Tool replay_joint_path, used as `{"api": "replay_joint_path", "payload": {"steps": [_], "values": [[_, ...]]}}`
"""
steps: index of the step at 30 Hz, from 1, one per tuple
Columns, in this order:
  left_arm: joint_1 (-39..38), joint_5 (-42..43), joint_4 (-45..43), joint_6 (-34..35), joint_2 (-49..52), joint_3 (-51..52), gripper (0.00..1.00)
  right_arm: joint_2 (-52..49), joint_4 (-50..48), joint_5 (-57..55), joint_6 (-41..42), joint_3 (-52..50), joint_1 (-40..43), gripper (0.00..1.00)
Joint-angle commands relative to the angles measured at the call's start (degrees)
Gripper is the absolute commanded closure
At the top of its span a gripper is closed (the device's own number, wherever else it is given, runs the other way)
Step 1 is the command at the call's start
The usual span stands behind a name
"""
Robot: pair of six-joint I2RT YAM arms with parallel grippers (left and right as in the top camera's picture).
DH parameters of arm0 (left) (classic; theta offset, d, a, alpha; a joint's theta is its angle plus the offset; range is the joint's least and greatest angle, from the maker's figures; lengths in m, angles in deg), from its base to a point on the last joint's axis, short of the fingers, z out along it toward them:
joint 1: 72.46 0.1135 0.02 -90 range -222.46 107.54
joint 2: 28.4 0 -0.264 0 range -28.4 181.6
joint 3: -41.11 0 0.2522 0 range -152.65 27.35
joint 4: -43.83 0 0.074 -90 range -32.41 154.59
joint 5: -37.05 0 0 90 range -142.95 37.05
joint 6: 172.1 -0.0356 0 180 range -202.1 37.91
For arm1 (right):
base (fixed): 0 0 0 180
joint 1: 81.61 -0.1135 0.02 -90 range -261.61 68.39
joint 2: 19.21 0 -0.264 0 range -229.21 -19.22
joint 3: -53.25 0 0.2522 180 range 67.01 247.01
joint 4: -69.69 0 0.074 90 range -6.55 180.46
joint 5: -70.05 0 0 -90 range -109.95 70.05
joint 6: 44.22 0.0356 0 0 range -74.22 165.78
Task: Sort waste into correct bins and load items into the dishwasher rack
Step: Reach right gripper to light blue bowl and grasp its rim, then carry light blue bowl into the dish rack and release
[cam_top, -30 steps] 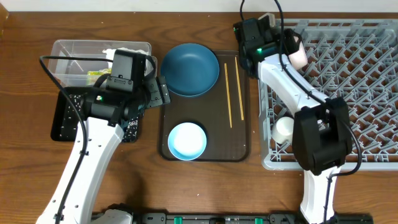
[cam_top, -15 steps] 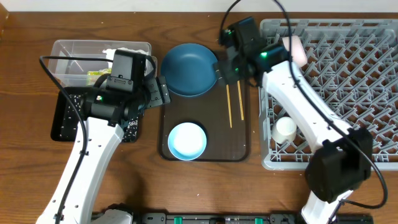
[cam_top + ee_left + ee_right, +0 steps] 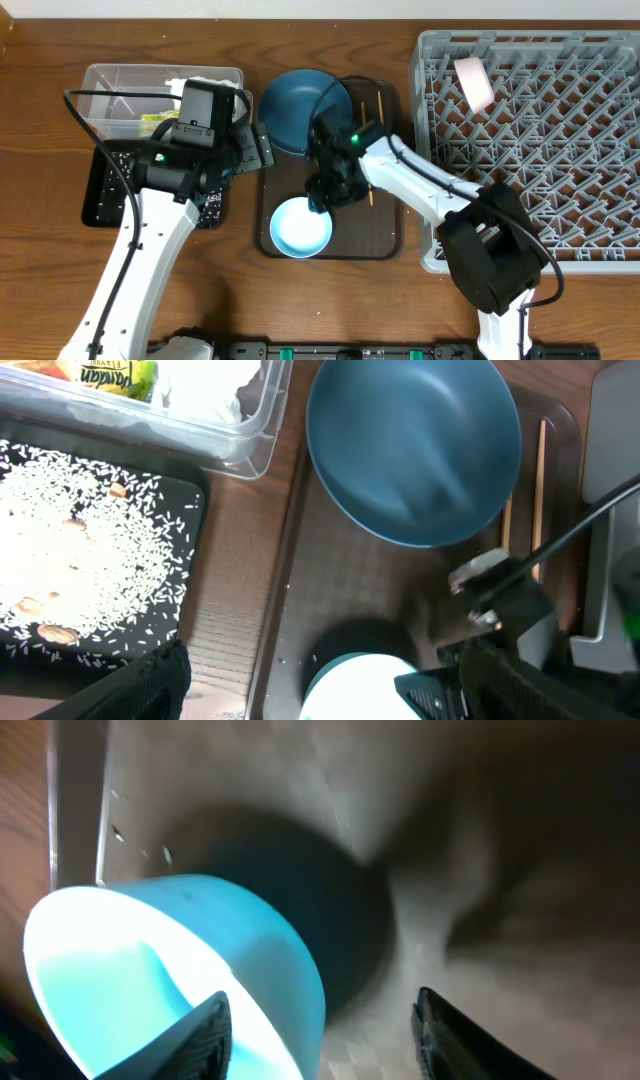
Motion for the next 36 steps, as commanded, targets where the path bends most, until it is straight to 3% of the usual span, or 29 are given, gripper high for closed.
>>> {"api": "replay_joint_path", "payload": {"steps": [1, 5, 8, 9, 16, 22, 28, 31, 36], "values": [[0.1, -0.3, 0.1, -0.3, 0.0, -0.2, 0.12, 0.4, 0.1, -0.7, 2.1, -1.7, -0.3, 0.51], [0.1, -0.3, 0.1, -0.3, 0.0, -0.2, 0.12, 0.4, -0.2, -0.8, 2.1, -3.1, -0.4, 0.69], [0.1, -0.3, 0.1, -0.3, 0.0, -0.2, 0.12, 0.5, -0.3, -1.0, 2.1, -3.0, -0.2, 0.96], [0.1, -0.3, 0.1, -0.3, 0.0, -0.2, 0.12, 0.6, -0.3, -1.0, 2.1, -3.0, -0.1, 0.99], [0.1, -0.3, 0.1, -0.3, 0.0, -0.2, 0.12, 7.3, 2.7, -6.9, 2.1, -1.1, 3.8, 0.99], [0.1, -0.3, 0.1, -0.3, 0.0, -0.2, 0.12, 20.7, 11.5, -28.6, 3.9, 3.6, 12.3, 0.99], [0.1, -0.3, 0.1, -0.3, 0.0, -0.2, 0.12, 32.5, 12.5, -57.6, 7.5, 4.4, 20.3, 0.99], [0.1, -0.3, 0.1, -0.3, 0.0, -0.2, 0.12, 33.9, 13.3, -72.0, 7.5, 4.4, 22.5, 0.99], [0.1, -0.3, 0.1, -0.3, 0.0, -0.2, 0.12, 31.1, 15.4, -81.9, 7.1, 4.4, 22.7, 0.99]]}}
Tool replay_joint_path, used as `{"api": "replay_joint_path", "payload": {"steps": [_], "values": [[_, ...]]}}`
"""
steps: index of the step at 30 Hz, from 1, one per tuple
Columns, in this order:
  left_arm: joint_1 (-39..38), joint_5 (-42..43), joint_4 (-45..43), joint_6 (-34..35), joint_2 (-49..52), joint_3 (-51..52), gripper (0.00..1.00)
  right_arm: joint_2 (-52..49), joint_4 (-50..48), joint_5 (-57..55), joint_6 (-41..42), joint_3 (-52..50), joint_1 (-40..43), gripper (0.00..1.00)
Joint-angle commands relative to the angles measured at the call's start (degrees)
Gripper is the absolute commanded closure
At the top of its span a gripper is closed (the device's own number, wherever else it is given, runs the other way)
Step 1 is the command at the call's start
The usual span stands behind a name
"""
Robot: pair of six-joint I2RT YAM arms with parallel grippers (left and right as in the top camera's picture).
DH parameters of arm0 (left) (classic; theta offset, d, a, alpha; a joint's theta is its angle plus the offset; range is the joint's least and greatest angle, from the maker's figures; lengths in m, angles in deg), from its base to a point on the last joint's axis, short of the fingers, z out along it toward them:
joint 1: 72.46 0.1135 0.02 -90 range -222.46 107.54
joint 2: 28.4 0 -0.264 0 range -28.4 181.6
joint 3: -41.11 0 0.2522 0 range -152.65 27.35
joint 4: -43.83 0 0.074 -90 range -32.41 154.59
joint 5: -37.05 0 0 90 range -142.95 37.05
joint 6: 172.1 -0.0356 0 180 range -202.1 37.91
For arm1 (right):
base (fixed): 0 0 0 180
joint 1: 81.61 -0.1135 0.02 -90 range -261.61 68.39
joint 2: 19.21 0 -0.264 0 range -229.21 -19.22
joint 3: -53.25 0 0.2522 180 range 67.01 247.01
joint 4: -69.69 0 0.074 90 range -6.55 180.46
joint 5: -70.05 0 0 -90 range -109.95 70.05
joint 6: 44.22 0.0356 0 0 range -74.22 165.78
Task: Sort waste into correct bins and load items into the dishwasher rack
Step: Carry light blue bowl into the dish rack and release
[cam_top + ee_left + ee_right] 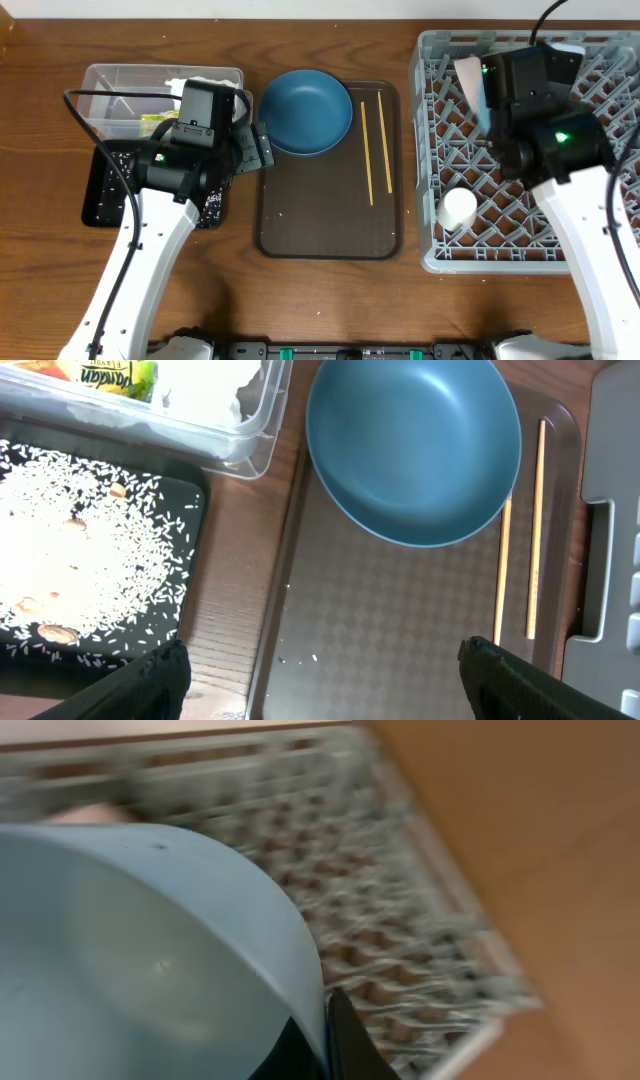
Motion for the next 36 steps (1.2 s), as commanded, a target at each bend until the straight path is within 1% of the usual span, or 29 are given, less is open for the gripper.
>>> {"api": "replay_joint_path", "payload": {"steps": [1, 5, 8, 11, 17, 22, 27, 34, 36], "values": [[0.1, -0.3, 0.0, -0.3, 0.0, -0.2, 0.12, -4.0, 0.4, -13.9, 0.4, -0.2, 0.1, 0.99], [0.1, -0.3, 0.0, -0.3, 0.0, -0.2, 0.12, -9.9, 0.6, -17.1, -4.2, -0.2, 0.1, 0.99], [0.1, -0.3, 0.0, -0.3, 0.0, -0.2, 0.12, -15.7, 1.5, -22.8, -9.6, -0.2, 0.0, 0.99], [0.1, -0.3, 0.0, -0.3, 0.0, -0.2, 0.12, -20.2, 2.2, -26.2, -11.4, -0.2, 0.0, 0.99], [0.1, -0.3, 0.0, -0.3, 0.0, -0.2, 0.12, -26.7, 4.4, -27.0, -12.0, -0.2, -0.9, 0.99], [0.1, -0.3, 0.0, -0.3, 0.0, -0.2, 0.12, -28.9, 4.5, -25.7, -12.0, -0.2, -2.0, 0.99], [0.1, -0.3, 0.0, -0.3, 0.0, -0.2, 0.12, -29.3, 4.6, -19.5, -12.0, -0.2, -3.5, 0.99], [0.1, -0.3, 0.0, -0.3, 0.0, -0.2, 0.12, -29.3, 5.0, -18.7, -12.0, -0.5, -3.7, 0.99], [0.1, -0.3, 0.0, -0.3, 0.0, -0.2, 0.12, -29.3, 5.0, -17.0, -12.0, -0.5, -4.1, 0.99]]}}
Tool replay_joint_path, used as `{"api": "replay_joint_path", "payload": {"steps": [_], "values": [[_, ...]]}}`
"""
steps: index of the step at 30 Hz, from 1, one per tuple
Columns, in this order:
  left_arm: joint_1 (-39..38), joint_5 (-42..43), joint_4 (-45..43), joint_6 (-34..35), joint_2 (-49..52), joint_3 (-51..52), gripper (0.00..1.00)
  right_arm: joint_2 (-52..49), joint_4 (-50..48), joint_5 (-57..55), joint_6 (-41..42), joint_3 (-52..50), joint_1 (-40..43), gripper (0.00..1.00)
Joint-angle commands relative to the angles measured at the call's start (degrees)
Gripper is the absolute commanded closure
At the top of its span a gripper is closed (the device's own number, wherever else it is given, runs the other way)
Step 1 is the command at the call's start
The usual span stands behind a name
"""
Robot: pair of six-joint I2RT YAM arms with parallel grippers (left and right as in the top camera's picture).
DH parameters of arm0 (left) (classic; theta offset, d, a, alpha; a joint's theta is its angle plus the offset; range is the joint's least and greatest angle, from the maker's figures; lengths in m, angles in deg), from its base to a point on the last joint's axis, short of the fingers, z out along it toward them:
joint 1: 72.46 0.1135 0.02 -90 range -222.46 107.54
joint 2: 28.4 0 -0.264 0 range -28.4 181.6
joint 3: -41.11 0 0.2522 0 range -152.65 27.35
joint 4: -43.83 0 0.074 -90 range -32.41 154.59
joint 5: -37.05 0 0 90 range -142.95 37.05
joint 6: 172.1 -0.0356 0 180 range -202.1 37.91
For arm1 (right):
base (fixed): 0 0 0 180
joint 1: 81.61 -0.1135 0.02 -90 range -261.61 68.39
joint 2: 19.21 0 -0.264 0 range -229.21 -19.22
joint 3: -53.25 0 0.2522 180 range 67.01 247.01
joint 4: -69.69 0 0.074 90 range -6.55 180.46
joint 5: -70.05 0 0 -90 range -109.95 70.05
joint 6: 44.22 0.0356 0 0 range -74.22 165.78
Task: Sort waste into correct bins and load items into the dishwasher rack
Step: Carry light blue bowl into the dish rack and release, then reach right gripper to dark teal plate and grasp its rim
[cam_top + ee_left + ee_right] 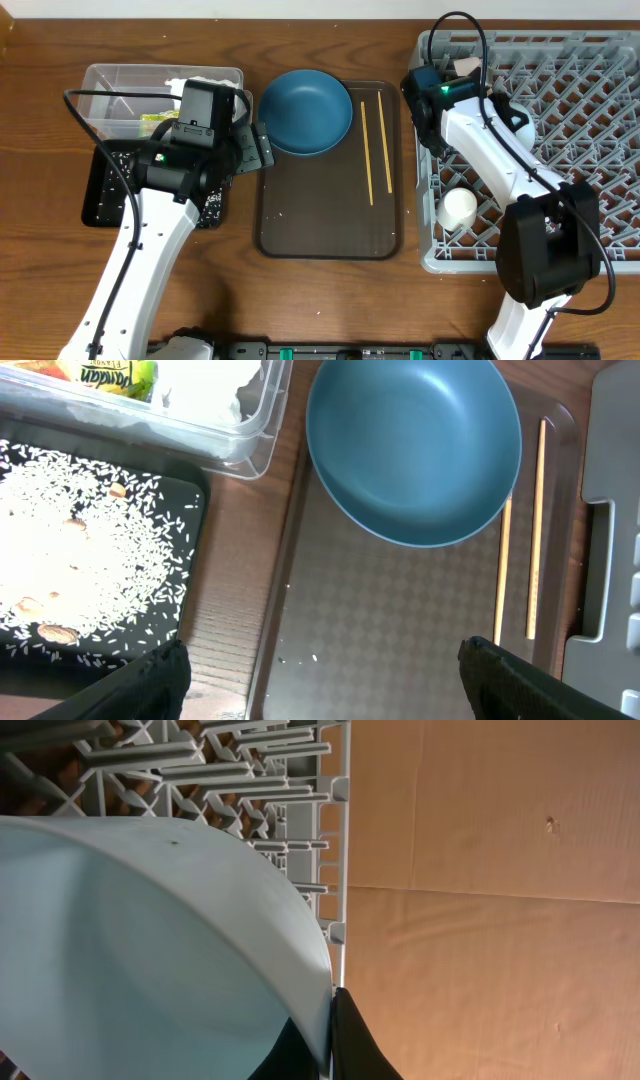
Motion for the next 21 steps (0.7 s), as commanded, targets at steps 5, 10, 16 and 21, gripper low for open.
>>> {"api": "replay_joint_path", "payload": {"steps": [5, 10, 16, 21], "values": [[0.1, -0.3, 0.0, -0.3, 0.0, -0.2, 0.12, -0.5, 2.0, 8.6, -0.2, -0.3, -4.1, 0.68], [0.1, -0.3, 0.0, -0.3, 0.0, -0.2, 0.12, -0.5, 2.1, 9.2, 0.1, -0.2, -8.5, 0.37], [0.1, -0.3, 0.0, -0.3, 0.0, -0.2, 0.12, -0.4, 1.9, 9.3, 0.1, 3.3, -10.0, 0.2], [0.1, -0.3, 0.0, -0.3, 0.0, -0.2, 0.12, -0.1, -0.2, 17.2, 0.2, 11.3, -9.0, 0.19]]}}
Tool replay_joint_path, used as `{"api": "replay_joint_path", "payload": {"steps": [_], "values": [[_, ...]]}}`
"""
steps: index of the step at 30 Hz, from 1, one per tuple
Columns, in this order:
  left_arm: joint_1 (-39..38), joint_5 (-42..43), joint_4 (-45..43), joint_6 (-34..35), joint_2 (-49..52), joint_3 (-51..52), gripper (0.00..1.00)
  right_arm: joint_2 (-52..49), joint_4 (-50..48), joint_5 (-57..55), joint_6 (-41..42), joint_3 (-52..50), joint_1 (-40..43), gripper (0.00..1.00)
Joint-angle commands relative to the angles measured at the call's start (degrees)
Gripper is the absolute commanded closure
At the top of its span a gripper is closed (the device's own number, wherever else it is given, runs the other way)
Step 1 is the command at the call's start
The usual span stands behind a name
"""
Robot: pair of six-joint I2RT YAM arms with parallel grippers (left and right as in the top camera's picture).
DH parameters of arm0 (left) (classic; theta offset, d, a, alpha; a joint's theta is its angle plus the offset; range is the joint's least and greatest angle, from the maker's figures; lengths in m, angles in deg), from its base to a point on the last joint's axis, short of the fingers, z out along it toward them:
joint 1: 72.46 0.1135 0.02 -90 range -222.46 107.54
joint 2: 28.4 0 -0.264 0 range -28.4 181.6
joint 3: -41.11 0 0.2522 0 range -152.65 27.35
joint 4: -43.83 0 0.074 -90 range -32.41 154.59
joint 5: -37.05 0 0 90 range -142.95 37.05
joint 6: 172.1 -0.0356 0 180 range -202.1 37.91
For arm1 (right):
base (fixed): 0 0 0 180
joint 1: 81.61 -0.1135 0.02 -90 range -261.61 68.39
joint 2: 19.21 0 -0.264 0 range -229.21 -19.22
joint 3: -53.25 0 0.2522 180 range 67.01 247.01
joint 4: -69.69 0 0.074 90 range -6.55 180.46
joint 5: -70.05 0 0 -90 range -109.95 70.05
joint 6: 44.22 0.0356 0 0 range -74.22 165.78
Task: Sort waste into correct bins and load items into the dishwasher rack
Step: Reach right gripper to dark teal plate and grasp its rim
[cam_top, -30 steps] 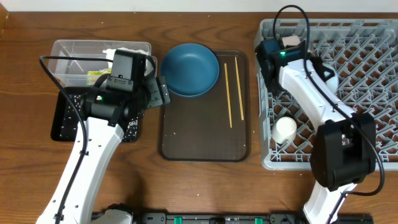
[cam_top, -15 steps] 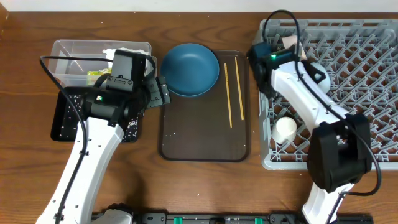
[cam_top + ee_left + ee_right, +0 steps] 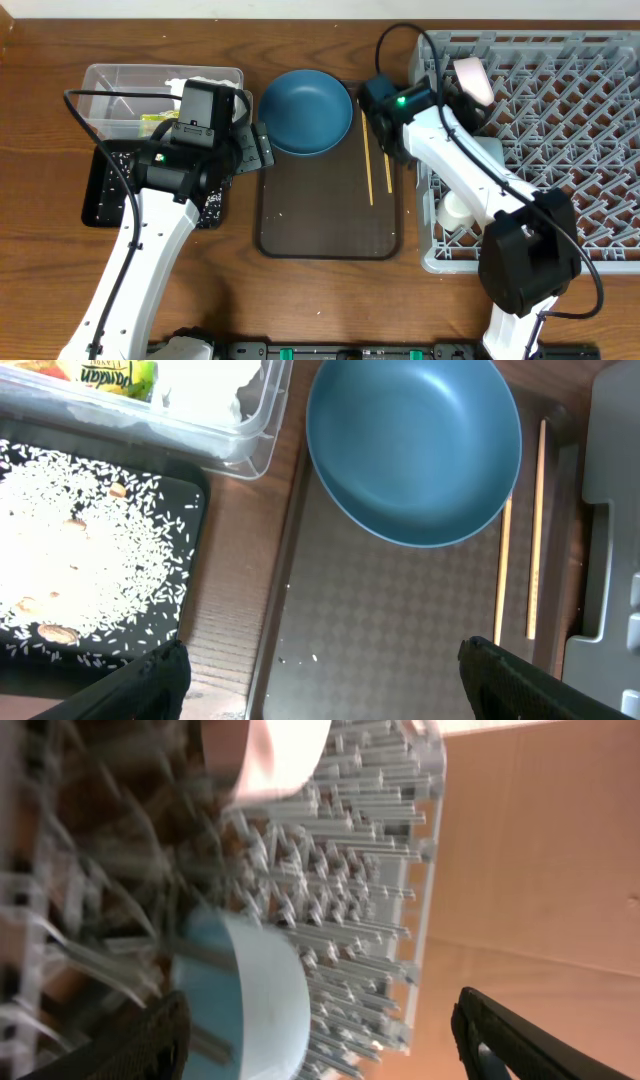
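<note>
The light-blue bowl point(image 3: 262, 1005) stands on edge among the prongs of the grey dishwasher rack point(image 3: 600, 250), free of any grip. My right gripper point(image 3: 320, 1040) is open and faces it from the rack's left edge point(image 3: 405, 122). A pink cup point(image 3: 472, 80) and a white cup point(image 3: 458, 208) sit in the rack. On the brown tray point(image 3: 330, 235) lie a dark blue bowl point(image 3: 306, 110) and two chopsticks point(image 3: 367, 150). My left gripper point(image 3: 320, 680) hangs open and empty over the tray's left edge point(image 3: 250, 150).
A clear bin point(image 3: 120, 85) holding wrappers stands at the back left. In front of it lies a black tray point(image 3: 80, 560) strewn with rice. The right arm's links cross the rack's left side.
My right gripper was shut on the light-blue bowl at the rack's upper left. Now it is open and further left, and the bowl stands in the rack. The left arm is unchanged.
My right gripper was open round the light-blue bowl's rim on the brown tray. Then it held the bowl above the rack, then at the rack's upper-left corner. Now the bowl rests between the prongs and the gripper is open. The left arm stayed put throughout.
</note>
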Motion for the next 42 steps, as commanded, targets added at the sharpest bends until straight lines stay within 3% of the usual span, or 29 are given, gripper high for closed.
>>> {"api": "replay_joint_path", "payload": {"steps": [1, 7, 10, 14, 27, 32, 38, 42], "values": [[0.1, -0.3, 0.0, -0.3, 0.0, -0.2, 0.12, 0.2, -2.4, 8.6, 0.8, 6.8, 1.0, 0.2], [0.1, -0.3, 0.0, -0.3, 0.0, -0.2, 0.12, -0.1, -17.0, 47.3, 3.2, 10.5, 2.6, 0.22], [0.1, -0.3, 0.0, -0.3, 0.0, -0.2, 0.12, -2.3, -23.6, 56.5, 7.8, 10.2, 2.6, 0.27], [0.1, -0.3, 0.0, -0.3, 0.0, -0.2, 0.12, -6.7, -26.2, 54.3, 13.2, 10.2, 1.6, 0.4], [0.1, -0.3, 0.0, -0.3, 0.0, -0.2, 0.12, -18.3, -26.8, 56.0, 20.8, 10.2, -0.1, 0.44], [0.1, -0.3, 0.0, -0.3, 0.0, -0.2, 0.12, -18.9, -25.7, 56.0, 20.7, 10.2, -0.1, 0.63], [0.1, -0.3, 0.0, -0.3, 0.0, -0.2, 0.12, -18.9, -22.9, 56.0, 19.6, 10.2, -0.1, 0.96], [0.1, -0.3, 0.0, -0.3, 0.0, -0.2, 0.12, -18.8, -21.8, 56.0, 17.9, 10.3, 0.2, 0.99]]}}
